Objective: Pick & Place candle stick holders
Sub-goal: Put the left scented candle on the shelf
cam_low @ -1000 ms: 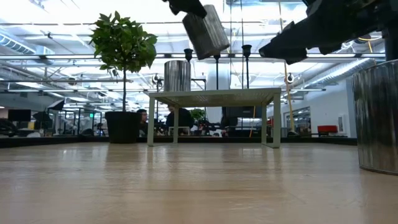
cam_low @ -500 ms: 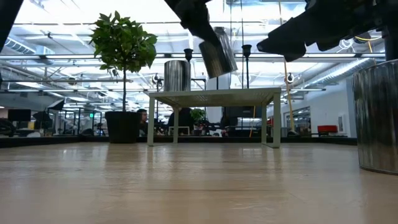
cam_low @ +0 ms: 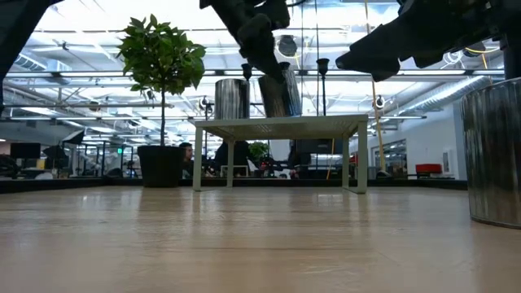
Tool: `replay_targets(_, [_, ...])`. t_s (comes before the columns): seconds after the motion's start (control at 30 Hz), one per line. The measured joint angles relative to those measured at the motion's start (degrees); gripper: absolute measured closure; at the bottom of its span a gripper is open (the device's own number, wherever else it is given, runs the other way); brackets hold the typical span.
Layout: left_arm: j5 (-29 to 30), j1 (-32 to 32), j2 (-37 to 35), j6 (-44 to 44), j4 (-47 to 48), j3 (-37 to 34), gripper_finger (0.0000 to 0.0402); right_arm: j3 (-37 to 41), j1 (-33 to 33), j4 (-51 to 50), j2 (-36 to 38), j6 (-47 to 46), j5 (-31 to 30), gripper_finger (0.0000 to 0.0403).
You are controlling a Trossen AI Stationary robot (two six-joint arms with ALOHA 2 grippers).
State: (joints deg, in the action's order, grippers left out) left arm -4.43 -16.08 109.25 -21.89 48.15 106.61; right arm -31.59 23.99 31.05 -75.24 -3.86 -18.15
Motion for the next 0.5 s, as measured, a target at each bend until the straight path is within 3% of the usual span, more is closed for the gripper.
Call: replay_targets(0.5, [-3.1,-0.9,0.0,1.2,1.0,0.0,0.0393,0.0,0.0,-1.3,0.0,0.0,0.0,0.0239])
